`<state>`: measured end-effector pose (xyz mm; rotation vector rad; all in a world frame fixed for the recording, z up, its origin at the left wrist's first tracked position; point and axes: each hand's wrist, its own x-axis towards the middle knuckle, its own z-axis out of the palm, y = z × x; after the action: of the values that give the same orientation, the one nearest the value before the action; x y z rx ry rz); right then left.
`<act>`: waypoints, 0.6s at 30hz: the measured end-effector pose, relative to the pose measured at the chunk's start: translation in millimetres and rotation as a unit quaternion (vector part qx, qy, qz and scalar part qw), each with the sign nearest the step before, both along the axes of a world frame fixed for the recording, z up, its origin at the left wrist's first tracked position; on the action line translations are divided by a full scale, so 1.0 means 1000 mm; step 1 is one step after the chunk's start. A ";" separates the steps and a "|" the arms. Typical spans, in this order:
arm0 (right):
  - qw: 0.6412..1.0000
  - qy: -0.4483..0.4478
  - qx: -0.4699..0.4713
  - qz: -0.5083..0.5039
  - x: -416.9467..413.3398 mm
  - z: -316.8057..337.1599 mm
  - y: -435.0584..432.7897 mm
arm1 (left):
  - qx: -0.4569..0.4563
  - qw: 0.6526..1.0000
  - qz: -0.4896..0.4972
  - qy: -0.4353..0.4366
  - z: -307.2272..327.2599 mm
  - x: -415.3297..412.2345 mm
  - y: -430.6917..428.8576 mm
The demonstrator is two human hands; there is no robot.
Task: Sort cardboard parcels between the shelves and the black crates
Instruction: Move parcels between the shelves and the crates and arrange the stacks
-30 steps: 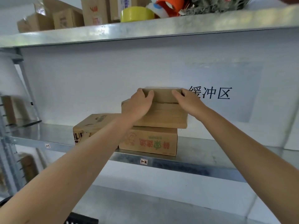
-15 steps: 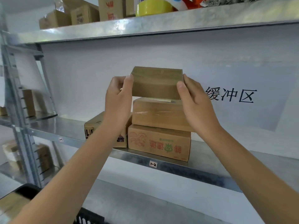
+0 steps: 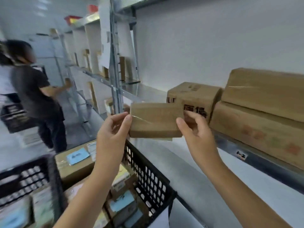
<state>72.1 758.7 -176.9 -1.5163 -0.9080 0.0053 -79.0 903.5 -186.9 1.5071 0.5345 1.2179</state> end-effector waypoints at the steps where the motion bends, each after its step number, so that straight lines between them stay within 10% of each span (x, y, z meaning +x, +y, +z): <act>1: 0.999 0.010 -0.026 0.022 -0.005 -0.013 0.009 | -0.011 1.000 0.011 0.019 -0.014 -0.013 0.003; 18: 0.953 0.084 -0.179 0.231 -0.106 -0.122 0.097 | -0.117 0.954 0.235 0.145 -0.123 -0.160 -0.002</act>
<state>-34.1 855.9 -298.7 -1.5685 -1.1464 0.6599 -239.1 901.4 -309.5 1.4018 1.2473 1.2373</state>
